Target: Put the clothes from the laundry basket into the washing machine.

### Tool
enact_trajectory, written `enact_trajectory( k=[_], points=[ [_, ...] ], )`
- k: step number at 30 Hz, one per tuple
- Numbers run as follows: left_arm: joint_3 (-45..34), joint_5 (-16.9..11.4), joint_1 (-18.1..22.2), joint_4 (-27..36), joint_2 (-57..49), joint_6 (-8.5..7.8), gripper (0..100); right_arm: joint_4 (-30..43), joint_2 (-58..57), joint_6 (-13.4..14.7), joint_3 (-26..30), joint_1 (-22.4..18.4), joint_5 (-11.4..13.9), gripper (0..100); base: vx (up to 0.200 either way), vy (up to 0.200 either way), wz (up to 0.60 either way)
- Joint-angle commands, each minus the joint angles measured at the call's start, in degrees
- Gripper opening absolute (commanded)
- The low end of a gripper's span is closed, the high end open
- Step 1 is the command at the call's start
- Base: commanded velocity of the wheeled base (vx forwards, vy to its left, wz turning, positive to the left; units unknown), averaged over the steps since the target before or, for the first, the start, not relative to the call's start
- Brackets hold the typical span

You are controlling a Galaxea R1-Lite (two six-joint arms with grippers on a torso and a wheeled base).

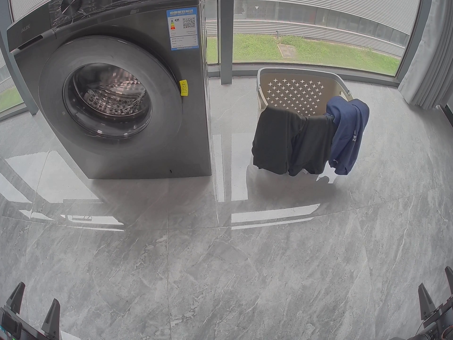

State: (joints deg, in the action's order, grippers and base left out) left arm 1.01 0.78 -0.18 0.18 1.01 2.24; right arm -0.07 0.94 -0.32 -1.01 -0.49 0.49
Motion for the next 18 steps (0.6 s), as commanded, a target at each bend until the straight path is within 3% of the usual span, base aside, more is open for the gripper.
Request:
enact_trajectory(
  k=[1, 5, 14, 18],
  points=[
    [-0.8, 0.0, 0.0, 0.0, -0.6, 0.04, 100, 0.0, -0.9, -0.1, 1.0, 0.0, 0.0, 100, 0.0, 0.0, 0.0],
    [-0.8, 0.0, 0.0, 0.0, -0.7, 0.04, 100, 0.0, -0.9, 0.1, 1.0, 0.0, 0.0, 100, 0.0, -0.15, 0.45],
    [-0.8, 0.0, 0.0, 0.0, -0.6, 0.04, 100, 0.0, -0.9, 0.0, 1.0, 0.0, 0.0, 100, 0.0, -0.2, 0.0],
    [-0.8, 0.0, 0.0, 0.0, -0.7, 0.04, 100, 0.0, -0.9, 0.0, 1.0, 0.0, 0.0, 100, 0.0, 0.0, 0.0]
  ],
)
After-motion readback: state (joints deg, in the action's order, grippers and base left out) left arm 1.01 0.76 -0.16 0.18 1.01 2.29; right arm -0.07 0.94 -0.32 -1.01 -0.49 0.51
